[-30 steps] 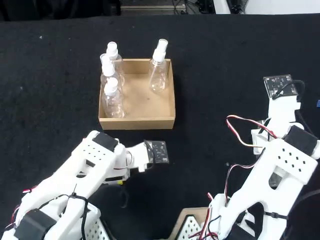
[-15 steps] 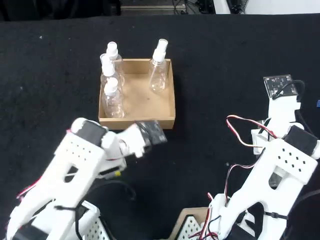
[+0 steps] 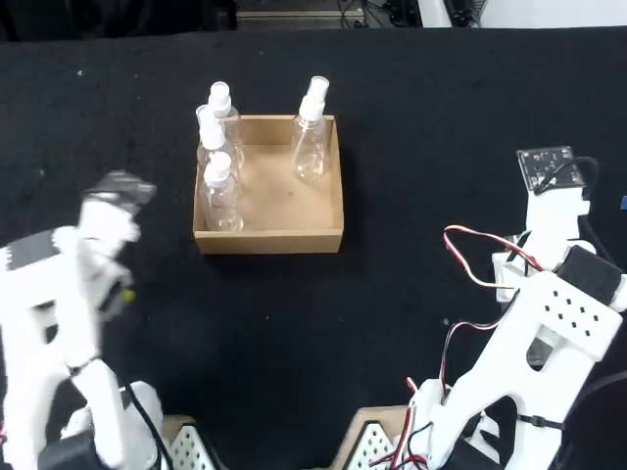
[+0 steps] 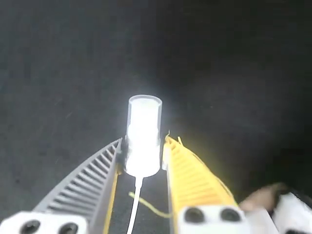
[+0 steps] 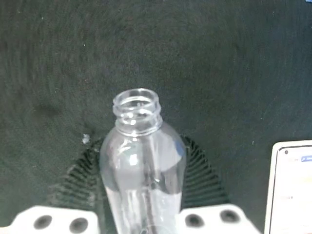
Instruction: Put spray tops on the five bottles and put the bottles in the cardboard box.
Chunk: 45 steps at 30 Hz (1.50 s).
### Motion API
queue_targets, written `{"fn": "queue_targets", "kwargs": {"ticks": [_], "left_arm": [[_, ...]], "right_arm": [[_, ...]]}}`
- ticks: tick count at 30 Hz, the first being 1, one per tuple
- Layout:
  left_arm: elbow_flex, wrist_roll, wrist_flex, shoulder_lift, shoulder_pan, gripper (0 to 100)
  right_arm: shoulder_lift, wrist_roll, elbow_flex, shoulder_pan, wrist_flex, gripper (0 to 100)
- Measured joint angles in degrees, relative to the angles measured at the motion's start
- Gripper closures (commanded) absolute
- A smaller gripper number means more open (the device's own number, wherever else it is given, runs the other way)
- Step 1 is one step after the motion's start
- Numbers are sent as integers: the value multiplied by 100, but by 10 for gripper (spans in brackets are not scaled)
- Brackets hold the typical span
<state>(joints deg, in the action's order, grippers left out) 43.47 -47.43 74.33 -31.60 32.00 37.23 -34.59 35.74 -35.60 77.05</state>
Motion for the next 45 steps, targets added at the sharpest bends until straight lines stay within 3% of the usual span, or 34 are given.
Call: {"fn": "queue_targets", "kwargs": {"ticks": [5,10,17,22,30,35,41,45], "left_arm": [[-316,273,-809,1231,1442,900],[-1301,79,-668,2752,1978,748],[-2532,-730,-273,4202,2092,755],[-2655,-1275,-185,4466,2110,764],[-2664,-1284,343,4466,2110,920],[-2664,-1020,413,4466,2092,965],[-2769,-299,422,4035,2101,945],[-2725,-273,422,3754,2075,819]], "right_arm": [[26,158,0,167,0,987],[35,378,0,527,0,987],[35,484,0,730,0,987],[35,484,0,730,0,987],[35,501,0,774,62,988],[44,879,-703,1002,563,988],[932,1389,-1310,1908,1160,988],[1407,1521,-1327,2629,1310,988]]}}
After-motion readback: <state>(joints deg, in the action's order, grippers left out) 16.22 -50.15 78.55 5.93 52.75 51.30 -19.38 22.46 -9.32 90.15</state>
